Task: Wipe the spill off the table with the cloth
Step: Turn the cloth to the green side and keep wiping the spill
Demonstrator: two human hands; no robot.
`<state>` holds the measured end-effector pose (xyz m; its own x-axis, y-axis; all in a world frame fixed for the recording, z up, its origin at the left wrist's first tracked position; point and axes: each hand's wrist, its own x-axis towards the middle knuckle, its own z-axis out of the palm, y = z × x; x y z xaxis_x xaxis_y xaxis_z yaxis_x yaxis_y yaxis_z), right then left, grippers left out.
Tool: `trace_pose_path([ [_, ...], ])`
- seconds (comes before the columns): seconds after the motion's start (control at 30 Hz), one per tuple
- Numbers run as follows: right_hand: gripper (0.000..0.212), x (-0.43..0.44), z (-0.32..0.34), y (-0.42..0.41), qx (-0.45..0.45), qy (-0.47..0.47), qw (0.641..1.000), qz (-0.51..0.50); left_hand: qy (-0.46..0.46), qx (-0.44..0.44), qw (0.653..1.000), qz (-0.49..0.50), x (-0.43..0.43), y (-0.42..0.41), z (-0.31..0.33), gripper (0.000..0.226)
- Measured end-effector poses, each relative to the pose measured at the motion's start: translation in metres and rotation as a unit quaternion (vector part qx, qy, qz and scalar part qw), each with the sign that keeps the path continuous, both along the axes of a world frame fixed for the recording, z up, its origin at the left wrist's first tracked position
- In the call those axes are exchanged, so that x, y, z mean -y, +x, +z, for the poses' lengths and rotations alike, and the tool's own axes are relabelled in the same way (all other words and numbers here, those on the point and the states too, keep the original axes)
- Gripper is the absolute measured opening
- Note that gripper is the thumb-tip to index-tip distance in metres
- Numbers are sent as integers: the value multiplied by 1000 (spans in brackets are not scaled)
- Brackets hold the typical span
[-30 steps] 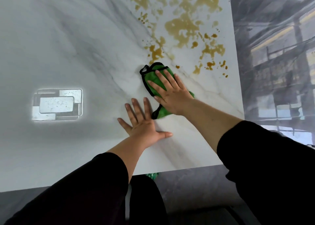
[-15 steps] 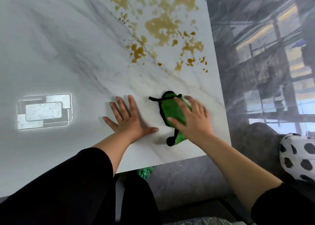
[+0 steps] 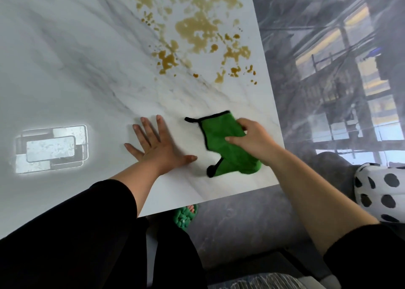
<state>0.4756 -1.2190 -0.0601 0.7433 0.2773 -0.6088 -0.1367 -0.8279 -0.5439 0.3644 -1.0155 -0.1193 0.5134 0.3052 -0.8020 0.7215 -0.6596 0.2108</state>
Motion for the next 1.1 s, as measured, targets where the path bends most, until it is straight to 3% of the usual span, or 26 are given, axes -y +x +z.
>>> trace_pose_path([
  [0.13, 26, 6, 43, 24, 182, -38, 981, 52, -15, 13, 1000, -12, -2, -3, 2, 155],
  [0.23, 41, -3, 42, 13, 275, -74, 950, 129, -16, 13, 1000, -18, -1, -3, 5, 154],
  [0.4, 66, -1, -15, -48, 118, -192, 927, 300, -3, -3, 1000, -9, -1, -1, 6, 156],
  [0.57, 56, 14, -30, -51, 300, -161, 906, 254, -7, -10, 1000, -11, -2, 0, 7, 156],
  [0.77, 52, 4, -66, -52, 208, -174, 908, 318, -13, -1, 1000, -20, -2, -2, 8, 160],
  [0.97, 53, 6, -73, -65, 254, -169, 871, 386, -9, 0, 1000, -20, -2, -2, 3, 161],
  [1.1, 54, -50, -71, -37, 278, -168, 860, 393, -6, -2, 1000, -9, -1, -1, 1, 161],
])
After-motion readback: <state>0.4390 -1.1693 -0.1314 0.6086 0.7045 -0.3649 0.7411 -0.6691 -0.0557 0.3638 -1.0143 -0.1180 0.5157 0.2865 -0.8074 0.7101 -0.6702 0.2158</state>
